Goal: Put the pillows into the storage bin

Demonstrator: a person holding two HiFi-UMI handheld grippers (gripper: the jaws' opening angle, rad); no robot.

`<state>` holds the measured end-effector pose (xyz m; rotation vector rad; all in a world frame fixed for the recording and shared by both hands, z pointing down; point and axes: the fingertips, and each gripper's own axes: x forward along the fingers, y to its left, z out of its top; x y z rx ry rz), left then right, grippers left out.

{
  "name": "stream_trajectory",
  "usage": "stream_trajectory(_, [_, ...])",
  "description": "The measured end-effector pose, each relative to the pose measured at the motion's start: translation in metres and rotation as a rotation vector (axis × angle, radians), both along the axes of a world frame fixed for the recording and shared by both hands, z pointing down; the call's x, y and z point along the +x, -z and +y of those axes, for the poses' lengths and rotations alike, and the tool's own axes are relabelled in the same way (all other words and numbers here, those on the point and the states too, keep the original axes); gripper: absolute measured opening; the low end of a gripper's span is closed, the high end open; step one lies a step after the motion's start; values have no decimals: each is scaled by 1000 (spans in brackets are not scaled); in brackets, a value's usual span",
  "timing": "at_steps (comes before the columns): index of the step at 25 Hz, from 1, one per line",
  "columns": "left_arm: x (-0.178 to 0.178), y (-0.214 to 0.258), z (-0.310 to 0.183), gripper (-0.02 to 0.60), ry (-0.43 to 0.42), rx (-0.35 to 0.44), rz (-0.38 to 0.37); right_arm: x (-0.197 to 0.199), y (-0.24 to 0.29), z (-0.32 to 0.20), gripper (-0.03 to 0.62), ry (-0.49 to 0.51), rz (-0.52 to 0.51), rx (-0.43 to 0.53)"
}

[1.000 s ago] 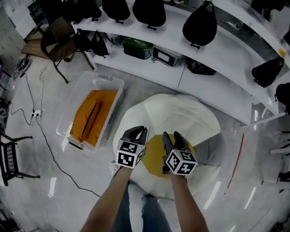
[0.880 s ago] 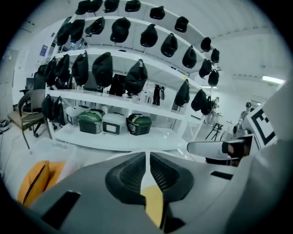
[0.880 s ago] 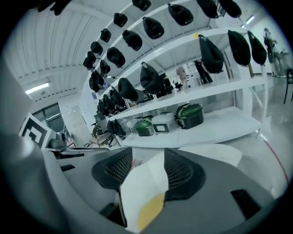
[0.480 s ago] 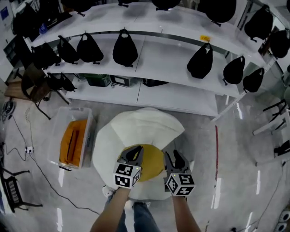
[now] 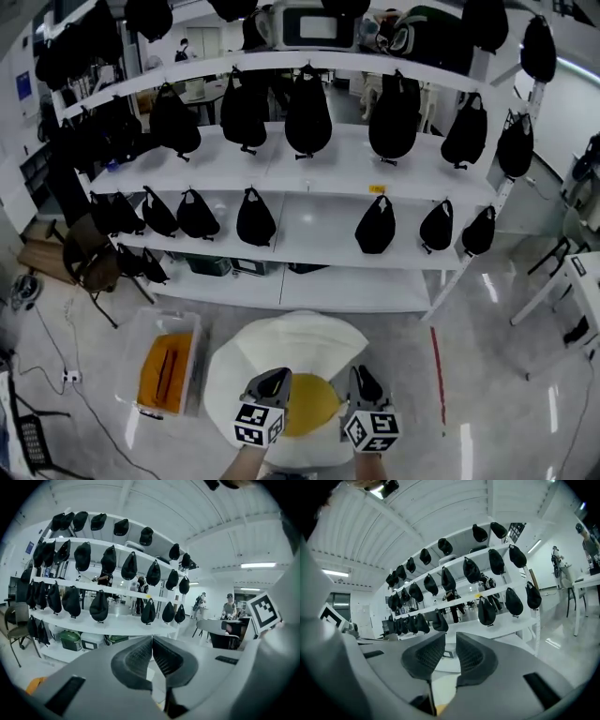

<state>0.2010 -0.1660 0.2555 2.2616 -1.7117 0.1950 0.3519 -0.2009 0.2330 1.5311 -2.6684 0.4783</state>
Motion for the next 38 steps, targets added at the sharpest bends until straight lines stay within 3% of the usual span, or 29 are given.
stream_trajectory(9, [-21, 87, 3, 20, -45, 133, 19, -23, 72, 21, 5, 6, 16, 112])
stream_trajectory(17, [-31, 103, 13, 21, -86, 192, -1, -60, 87, 35, 3, 28, 20, 155])
stream_trajectory(38, [-47, 91, 26, 21, -43, 169, -13, -70, 72, 43, 2, 62, 18, 104])
